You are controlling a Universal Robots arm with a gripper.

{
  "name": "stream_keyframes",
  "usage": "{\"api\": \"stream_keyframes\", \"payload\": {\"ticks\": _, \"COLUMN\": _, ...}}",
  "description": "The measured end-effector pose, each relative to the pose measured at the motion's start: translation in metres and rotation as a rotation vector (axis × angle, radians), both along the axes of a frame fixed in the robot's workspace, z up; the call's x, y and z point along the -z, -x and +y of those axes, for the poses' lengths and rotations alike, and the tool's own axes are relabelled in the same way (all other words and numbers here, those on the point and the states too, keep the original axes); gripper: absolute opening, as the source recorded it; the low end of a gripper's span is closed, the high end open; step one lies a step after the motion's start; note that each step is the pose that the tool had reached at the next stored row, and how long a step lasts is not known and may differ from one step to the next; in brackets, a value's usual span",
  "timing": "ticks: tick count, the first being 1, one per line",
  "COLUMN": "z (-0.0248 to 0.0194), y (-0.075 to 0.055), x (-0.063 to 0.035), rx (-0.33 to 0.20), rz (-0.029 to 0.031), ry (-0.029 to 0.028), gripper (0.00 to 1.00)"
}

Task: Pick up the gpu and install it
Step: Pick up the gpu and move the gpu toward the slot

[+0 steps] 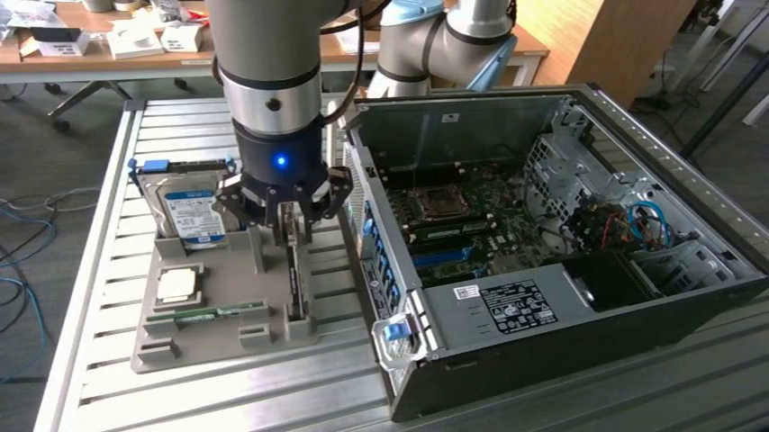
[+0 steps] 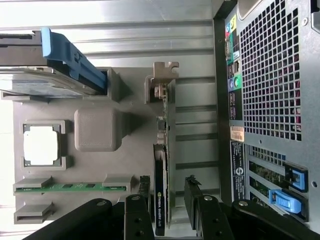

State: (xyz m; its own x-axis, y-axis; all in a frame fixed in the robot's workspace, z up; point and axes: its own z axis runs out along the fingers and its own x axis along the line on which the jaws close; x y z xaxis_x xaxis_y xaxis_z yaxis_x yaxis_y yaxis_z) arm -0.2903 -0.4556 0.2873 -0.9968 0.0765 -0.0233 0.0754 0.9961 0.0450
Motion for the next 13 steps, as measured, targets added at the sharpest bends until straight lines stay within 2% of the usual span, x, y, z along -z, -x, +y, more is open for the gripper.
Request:
{"api": "stream_keyframes", "payload": {"ticks": 4, "z": -0.0028, "y": 0.0000, "x": 0.0015, "rx": 0.000, "rz": -0.0002, "ry": -0.0001, "gripper": 0.42}}
{"api": "stream_keyframes", "payload": {"ticks": 9, "z": -0.0030, "y": 0.0001, "x": 0.0092, "rx": 0.000, "rz": 0.0001, "ry": 0.0001, "gripper": 0.42}}
{"api": "stream_keyframes", "payload": {"ticks": 13, "z": -0.0030, "y": 0.0001, "x": 0.0097, "rx": 0.000, "rz": 0.0002, "ry": 0.0003, "gripper": 0.42}}
